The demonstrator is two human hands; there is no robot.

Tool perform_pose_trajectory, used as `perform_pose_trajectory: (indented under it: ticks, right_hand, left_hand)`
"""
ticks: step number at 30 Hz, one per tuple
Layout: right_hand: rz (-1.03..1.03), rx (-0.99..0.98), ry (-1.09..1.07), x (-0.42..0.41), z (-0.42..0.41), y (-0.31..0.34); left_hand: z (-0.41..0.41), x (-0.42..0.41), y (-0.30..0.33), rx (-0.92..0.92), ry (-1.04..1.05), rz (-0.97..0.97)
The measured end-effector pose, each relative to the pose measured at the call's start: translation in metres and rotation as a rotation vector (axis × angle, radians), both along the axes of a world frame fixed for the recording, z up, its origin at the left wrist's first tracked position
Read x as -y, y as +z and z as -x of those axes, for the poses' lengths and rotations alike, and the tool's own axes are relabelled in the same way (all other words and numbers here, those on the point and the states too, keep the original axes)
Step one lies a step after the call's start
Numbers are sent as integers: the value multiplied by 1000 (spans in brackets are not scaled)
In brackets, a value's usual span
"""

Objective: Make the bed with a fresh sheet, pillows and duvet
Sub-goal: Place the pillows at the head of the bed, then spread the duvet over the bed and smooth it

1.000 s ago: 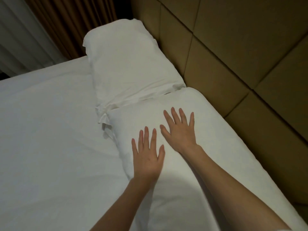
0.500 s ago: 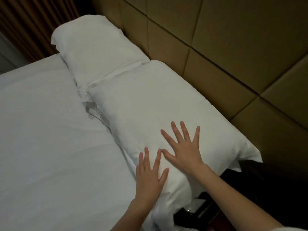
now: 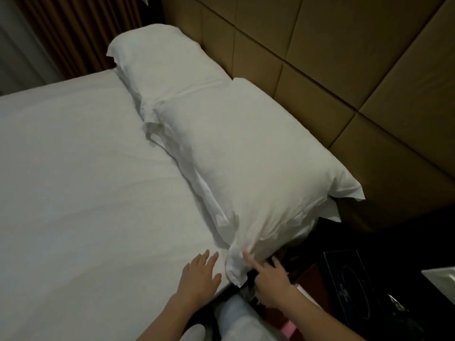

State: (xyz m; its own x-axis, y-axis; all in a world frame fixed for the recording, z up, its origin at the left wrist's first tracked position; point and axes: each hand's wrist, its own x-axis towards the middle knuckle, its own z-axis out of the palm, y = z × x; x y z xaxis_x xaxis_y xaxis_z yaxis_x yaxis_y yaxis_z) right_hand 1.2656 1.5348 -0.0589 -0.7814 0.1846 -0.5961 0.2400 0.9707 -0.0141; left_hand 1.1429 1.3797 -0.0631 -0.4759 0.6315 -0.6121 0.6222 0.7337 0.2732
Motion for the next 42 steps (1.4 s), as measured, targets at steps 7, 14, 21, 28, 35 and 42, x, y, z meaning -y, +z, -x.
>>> perform_pose_trajectory:
  ticks: [7, 14, 21, 28, 35, 42]
  right_hand:
    - [-25, -273, 6, 30, 30, 21]
    - [-313, 175, 267, 0, 72, 21]
    - [83, 335, 536, 132, 160, 46]
    - [323, 79, 634, 236, 205, 68]
    - [553, 318, 623, 304, 174, 69]
    - [591, 530, 819, 356, 132, 65]
  left_hand:
    - [-7, 58, 22, -11, 179, -54]
    - [3, 126, 38, -40, 506, -113]
    - [8, 168, 49, -62, 812, -126]
    - [-9, 214, 71, -109, 1272, -168]
    - [-87, 251, 80, -100, 1809, -250]
    - [-172, 266, 78, -22, 2312, -516]
